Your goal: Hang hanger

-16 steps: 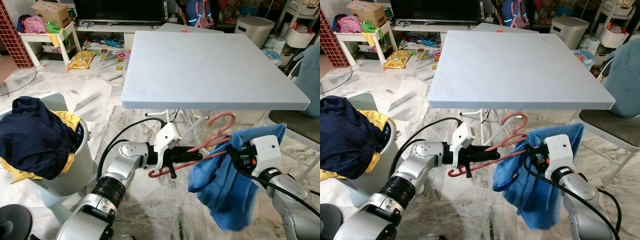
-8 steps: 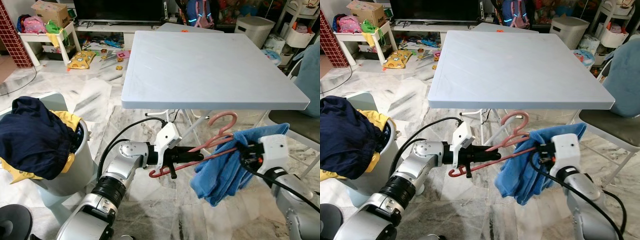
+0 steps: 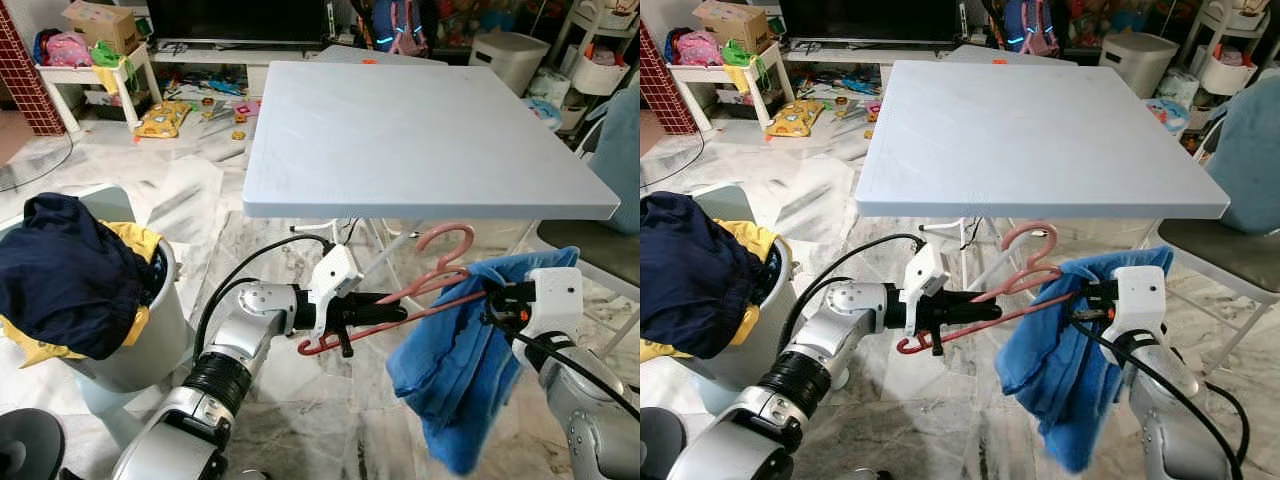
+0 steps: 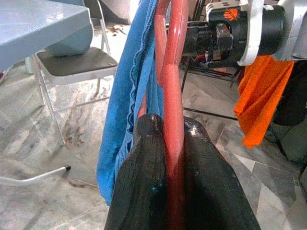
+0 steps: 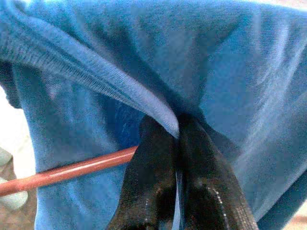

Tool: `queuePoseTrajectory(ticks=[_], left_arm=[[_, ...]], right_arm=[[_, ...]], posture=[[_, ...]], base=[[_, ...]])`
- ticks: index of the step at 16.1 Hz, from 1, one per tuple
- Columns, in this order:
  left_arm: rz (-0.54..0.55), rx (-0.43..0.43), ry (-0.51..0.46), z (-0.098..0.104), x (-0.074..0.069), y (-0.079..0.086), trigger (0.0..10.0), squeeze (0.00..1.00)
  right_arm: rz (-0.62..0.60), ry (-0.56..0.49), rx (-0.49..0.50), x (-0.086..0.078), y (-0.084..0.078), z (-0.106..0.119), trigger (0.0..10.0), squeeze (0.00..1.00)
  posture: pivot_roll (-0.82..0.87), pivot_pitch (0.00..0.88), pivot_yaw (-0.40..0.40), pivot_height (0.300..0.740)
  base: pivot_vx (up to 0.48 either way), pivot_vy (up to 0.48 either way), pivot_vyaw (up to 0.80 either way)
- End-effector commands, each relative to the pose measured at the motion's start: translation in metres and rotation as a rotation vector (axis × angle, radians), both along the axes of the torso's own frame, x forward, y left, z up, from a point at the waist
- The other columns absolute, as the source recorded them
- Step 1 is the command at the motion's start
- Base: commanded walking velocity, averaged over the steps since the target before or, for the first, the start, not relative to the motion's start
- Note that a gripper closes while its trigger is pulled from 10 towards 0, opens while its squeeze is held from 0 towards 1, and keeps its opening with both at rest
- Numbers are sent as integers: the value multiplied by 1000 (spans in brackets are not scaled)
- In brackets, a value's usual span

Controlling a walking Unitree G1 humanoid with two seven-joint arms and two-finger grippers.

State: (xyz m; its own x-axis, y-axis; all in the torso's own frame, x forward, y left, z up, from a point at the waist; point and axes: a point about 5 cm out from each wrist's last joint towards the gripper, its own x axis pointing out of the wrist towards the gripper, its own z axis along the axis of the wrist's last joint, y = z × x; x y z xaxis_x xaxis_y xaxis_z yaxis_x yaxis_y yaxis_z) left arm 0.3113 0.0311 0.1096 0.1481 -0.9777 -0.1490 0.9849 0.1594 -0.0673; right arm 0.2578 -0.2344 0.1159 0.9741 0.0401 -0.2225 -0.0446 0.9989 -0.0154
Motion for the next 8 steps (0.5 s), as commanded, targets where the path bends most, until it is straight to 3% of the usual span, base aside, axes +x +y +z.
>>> queuePoseTrajectory(ticks=[1,7,8], left_arm=[[-1,-24,-52,12,4,-1,0,0],[13,-11,-57,9,4,-1,0,0],[18,3,-65,7,4,0,0,0]], right_arm=[[-47,-27,19,2,-7,5,0,0],[-192,-118,152,4,-25,20,0,0],[-192,-117,192,4,-26,22,7412,0]], posture=[[-49,0,-25,740],[-57,0,-26,740],[-58,0,-26,740]], base=[[0,0,0],[0,0,0],[0,0,0]])
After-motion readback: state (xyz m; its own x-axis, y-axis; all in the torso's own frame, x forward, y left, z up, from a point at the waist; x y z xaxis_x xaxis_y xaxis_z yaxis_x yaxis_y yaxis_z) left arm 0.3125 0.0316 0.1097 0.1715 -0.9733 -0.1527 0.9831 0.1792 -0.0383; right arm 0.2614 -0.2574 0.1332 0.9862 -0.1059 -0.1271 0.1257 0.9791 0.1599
